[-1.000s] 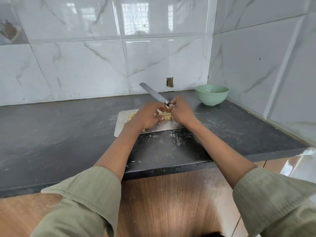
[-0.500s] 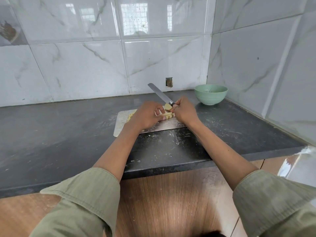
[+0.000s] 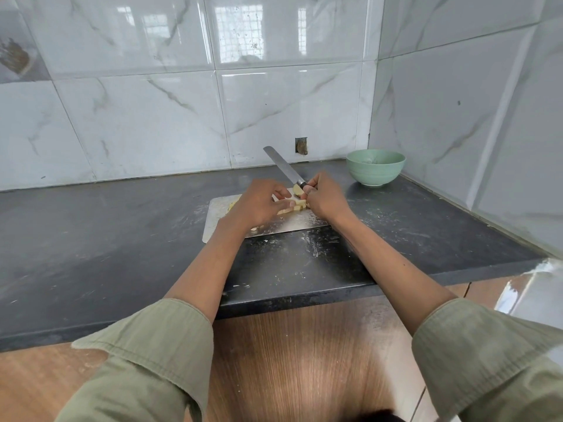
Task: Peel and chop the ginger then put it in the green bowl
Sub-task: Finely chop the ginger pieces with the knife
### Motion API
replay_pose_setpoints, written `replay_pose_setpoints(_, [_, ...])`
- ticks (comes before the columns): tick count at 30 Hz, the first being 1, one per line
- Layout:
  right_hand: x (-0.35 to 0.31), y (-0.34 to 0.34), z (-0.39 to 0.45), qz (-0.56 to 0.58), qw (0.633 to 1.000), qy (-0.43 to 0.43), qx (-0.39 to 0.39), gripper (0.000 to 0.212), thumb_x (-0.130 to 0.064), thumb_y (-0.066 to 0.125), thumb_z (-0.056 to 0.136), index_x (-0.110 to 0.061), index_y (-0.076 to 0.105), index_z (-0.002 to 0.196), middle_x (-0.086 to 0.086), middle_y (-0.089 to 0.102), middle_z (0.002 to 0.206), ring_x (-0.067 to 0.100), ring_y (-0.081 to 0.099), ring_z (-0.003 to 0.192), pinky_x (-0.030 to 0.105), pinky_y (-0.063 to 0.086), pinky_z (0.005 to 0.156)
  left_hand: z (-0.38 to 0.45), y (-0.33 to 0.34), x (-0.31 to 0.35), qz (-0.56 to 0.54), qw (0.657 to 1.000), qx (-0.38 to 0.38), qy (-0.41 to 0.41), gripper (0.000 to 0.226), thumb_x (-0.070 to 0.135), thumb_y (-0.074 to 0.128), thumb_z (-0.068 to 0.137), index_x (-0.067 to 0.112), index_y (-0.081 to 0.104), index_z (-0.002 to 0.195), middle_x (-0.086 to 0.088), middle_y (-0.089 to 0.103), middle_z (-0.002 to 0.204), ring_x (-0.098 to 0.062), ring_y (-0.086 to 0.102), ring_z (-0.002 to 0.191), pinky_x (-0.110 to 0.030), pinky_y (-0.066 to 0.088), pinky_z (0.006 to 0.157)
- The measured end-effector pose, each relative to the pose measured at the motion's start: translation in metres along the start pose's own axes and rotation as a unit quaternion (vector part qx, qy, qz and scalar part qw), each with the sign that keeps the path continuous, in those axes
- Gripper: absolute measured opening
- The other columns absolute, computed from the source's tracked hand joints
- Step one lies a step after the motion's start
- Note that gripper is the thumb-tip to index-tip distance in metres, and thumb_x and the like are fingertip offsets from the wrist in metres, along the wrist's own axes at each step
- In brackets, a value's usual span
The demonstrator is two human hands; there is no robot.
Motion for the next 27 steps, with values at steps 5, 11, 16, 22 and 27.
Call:
replay_pose_setpoints(5, [-0.003, 0.002, -0.001, -0.003, 1.0, -0.006, -0.009, 0.012, -0.02, 0.057, 0.102, -0.01, 0.057, 0.108, 0.007, 0.068, 0.101, 0.024, 0.062, 0.092, 0.034, 0.041, 0.065, 0.001, 0.0, -0.006, 0.027, 0.999, -0.038, -0.011, 0.027, 0.017, 0.082, 0.088, 0.011, 0.078, 0.114, -0.003, 0.076, 0.109, -0.015, 0.067, 0.087, -0.003, 0.039, 0.059])
replay_pose_setpoints(11, [-0.004, 0.004, -0.002, -0.008, 1.0, -0.008, -0.014, 0.012, -0.021, 0.058, 0.102, -0.01, 0.059, 0.107, 0.006, 0.068, 0.1, 0.021, 0.062, 0.091, 0.034, 0.042, 0.069, 0.002, 0.001, -0.006, 0.029, 0.999, -0.023, -0.018, 0.027, 0.019, 0.085, 0.085, 0.012, 0.079, 0.11, 0.0, 0.075, 0.103, 0.0, 0.057, 0.075, -0.005, 0.035, 0.061])
replay_pose_setpoints(16, [-0.008, 0.008, -0.002, -0.005, 0.999, -0.02, -0.031, 0.009, -0.021, 0.059, 0.101, -0.012, 0.06, 0.102, 0.003, 0.067, 0.09, 0.017, 0.062, 0.082, 0.032, 0.039, 0.062, 0.001, 0.002, -0.006, 0.037, 0.999, -0.011, -0.019, 0.029, 0.027, 0.086, 0.084, 0.015, 0.078, 0.109, 0.002, 0.071, 0.1, 0.0, 0.057, 0.075, -0.022, 0.04, 0.069])
replay_pose_setpoints(22, [-0.013, 0.007, -0.005, 0.008, 0.999, -0.019, -0.038, 0.006, -0.02, 0.059, 0.102, -0.016, 0.056, 0.099, 0.004, 0.068, 0.094, 0.021, 0.064, 0.088, 0.036, 0.05, 0.071, -0.002, -0.001, -0.003, 0.048, 0.999, 0.002, -0.003, 0.035, 0.038, 0.086, 0.082, 0.02, 0.078, 0.111, 0.001, 0.074, 0.102, -0.015, 0.064, 0.089, -0.031, 0.049, 0.078])
replay_pose_setpoints(27, [-0.016, -0.004, -0.012, 0.01, 1.0, -0.017, -0.007, 0.006, -0.02, 0.056, 0.103, -0.015, 0.054, 0.103, 0.004, 0.072, 0.098, 0.02, 0.067, 0.088, 0.039, 0.053, 0.076, -0.006, -0.001, 0.002, 0.024, 1.0, -0.014, 0.014, 0.039, 0.037, 0.084, 0.084, 0.02, 0.078, 0.118, -0.003, 0.078, 0.11, -0.018, 0.07, 0.096, -0.03, 0.052, 0.083])
Point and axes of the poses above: each hand's wrist, its own z-axis towards the middle knuckle, its own y-axis out of the palm, x = y × z, the point moved 6 cm from there along z, towards the middle knuckle
